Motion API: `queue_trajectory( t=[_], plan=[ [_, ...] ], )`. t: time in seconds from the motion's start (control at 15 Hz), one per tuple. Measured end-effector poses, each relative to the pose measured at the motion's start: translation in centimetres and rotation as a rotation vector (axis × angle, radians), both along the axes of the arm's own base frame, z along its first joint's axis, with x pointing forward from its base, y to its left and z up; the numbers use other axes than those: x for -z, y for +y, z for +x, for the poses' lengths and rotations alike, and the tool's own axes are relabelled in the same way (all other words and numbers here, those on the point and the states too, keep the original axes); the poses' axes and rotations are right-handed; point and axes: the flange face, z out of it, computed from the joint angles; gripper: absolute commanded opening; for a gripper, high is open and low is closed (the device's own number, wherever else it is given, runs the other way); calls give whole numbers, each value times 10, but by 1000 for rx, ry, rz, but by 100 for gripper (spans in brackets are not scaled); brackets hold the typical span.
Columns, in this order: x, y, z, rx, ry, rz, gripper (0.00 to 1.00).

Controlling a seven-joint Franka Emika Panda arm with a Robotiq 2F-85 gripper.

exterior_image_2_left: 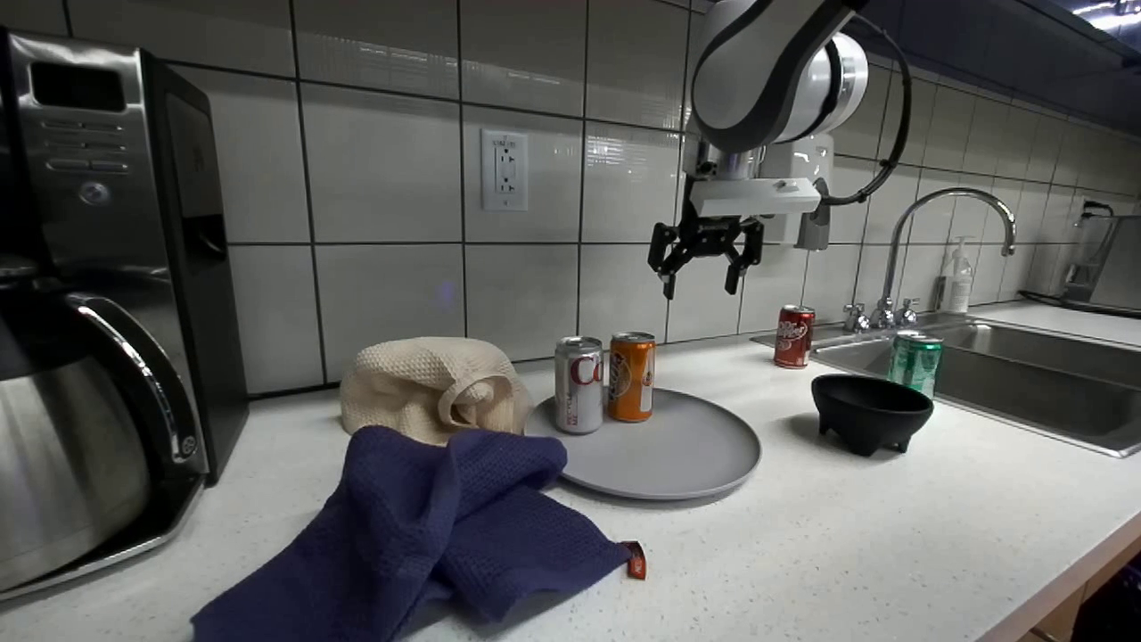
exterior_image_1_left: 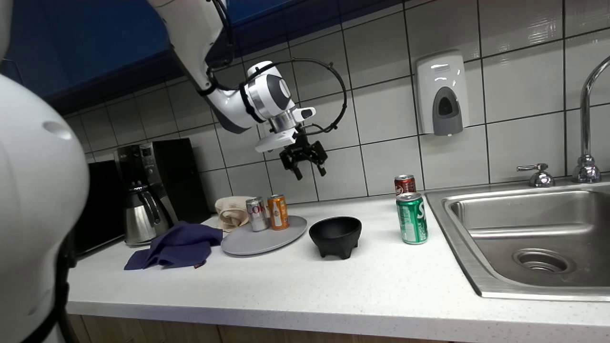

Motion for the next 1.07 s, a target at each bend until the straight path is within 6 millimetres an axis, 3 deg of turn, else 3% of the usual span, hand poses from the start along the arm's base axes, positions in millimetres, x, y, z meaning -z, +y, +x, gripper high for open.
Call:
queue_trajectory(
  t=[1.07],
  plan=[
    [12, -131, -16, 170, 30, 54, 100]
  ],
)
